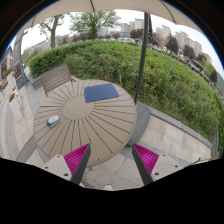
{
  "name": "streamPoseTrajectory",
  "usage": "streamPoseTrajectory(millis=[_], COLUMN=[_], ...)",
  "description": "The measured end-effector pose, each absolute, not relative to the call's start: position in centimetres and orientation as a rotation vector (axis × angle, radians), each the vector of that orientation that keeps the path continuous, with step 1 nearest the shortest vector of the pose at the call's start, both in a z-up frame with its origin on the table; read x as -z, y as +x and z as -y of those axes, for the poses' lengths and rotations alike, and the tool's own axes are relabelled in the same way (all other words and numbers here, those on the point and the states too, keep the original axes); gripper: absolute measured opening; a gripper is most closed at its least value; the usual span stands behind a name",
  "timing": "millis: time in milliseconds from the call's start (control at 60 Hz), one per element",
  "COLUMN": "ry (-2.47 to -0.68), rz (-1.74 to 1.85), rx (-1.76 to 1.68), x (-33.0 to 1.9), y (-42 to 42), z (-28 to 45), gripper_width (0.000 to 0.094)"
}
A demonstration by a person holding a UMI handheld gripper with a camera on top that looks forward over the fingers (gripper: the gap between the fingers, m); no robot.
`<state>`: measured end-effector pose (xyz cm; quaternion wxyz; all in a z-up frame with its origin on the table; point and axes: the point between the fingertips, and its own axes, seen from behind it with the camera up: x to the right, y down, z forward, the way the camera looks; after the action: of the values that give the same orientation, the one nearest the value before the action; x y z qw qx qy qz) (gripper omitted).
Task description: Arrange mouse
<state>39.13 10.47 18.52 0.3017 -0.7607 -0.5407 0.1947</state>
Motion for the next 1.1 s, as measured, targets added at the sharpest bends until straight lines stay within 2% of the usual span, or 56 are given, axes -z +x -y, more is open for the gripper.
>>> streamPoseTrajectory(millis=[333, 517, 883, 1100], ry=[-1.963, -1.933, -1.817, -1.799], rz=[1.487, 1.567, 1.693, 1.596], rx=[-0.531, -0.577, -0.733, -0.770], x=[-18.1, -17.0, -16.2, -13.8], y=[36.9, 35.3, 31.4, 26.7], z=[-7.6, -1.5, 15.8, 20.5], gripper_width=[0.0862, 0.0862, 0.0856, 0.0857])
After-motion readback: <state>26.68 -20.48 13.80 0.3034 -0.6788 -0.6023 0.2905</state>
